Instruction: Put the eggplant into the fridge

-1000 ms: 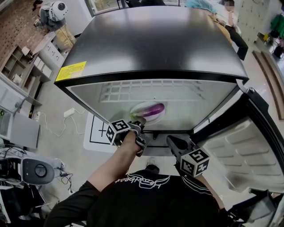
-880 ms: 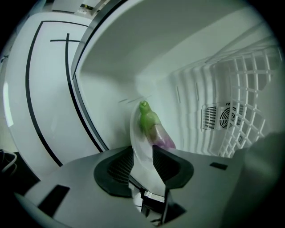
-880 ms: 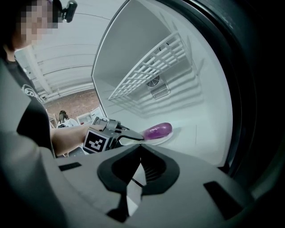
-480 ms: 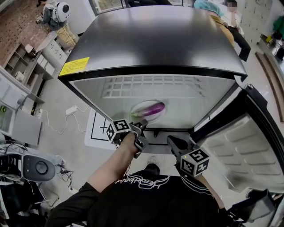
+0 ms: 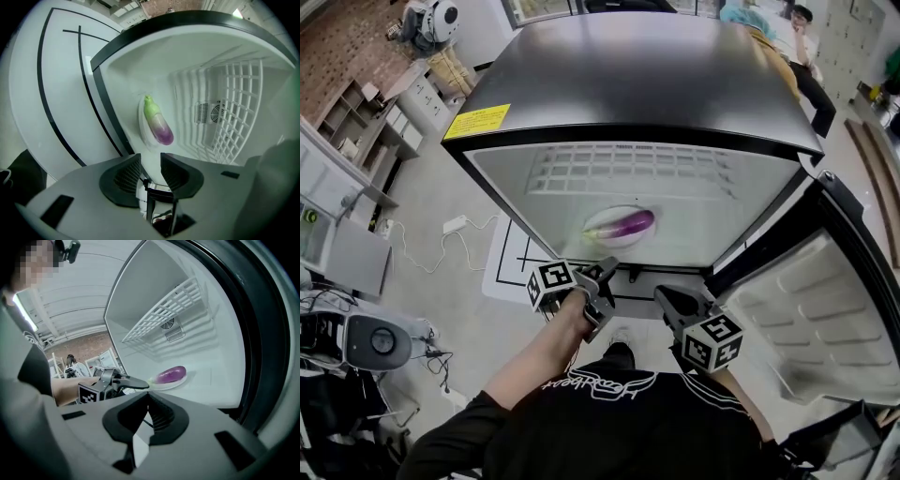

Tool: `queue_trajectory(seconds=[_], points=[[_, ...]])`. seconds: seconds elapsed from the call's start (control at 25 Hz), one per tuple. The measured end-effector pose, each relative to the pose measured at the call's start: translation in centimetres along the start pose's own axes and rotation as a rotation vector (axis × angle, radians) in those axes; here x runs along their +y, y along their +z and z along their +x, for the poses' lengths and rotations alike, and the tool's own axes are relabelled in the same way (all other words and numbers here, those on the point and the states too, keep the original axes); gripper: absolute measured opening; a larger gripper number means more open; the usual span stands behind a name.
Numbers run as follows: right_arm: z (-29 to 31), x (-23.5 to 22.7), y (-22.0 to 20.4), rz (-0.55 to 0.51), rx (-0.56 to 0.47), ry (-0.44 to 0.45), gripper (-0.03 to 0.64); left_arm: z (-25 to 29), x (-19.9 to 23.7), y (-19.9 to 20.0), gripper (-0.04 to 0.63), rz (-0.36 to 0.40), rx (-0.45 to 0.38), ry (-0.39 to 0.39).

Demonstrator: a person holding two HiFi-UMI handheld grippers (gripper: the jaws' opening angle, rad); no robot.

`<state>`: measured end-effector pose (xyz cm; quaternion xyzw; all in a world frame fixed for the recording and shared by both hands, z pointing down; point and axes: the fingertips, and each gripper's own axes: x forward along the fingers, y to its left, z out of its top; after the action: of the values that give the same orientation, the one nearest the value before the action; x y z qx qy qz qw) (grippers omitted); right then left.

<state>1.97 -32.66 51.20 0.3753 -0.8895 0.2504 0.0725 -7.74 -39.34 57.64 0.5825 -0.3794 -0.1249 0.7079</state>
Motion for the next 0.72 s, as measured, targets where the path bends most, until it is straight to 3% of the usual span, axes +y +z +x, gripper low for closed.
queue_trajectory(seconds=[0.16, 0.4, 0.56, 0.72], points=[[-0.2, 0.5, 0.2, -0.016, 0.006, 0.009, 0.006, -1.0, -2.1, -0.9, 0.114, 0.081, 0.001, -0.073], [-2.6, 2.3, -0.6, -0.047, 0.002, 0.016, 0.006, -3.9, -5.2, -4.9, 0.112, 0.323, 0.013, -0.184], [-4.5, 3.4, -1.0, -0.073, -0.004, 0.023, 0.006, -5.7, -6.6, -7.9, 0.107, 0.489, 0.019, -0.204], [-6.4, 4.8, -1.7, -0.095, -0.005, 0.033, 0.006, -7.8, -7.0, -10.5, 0.027, 0.618, 0.017, -0.207]])
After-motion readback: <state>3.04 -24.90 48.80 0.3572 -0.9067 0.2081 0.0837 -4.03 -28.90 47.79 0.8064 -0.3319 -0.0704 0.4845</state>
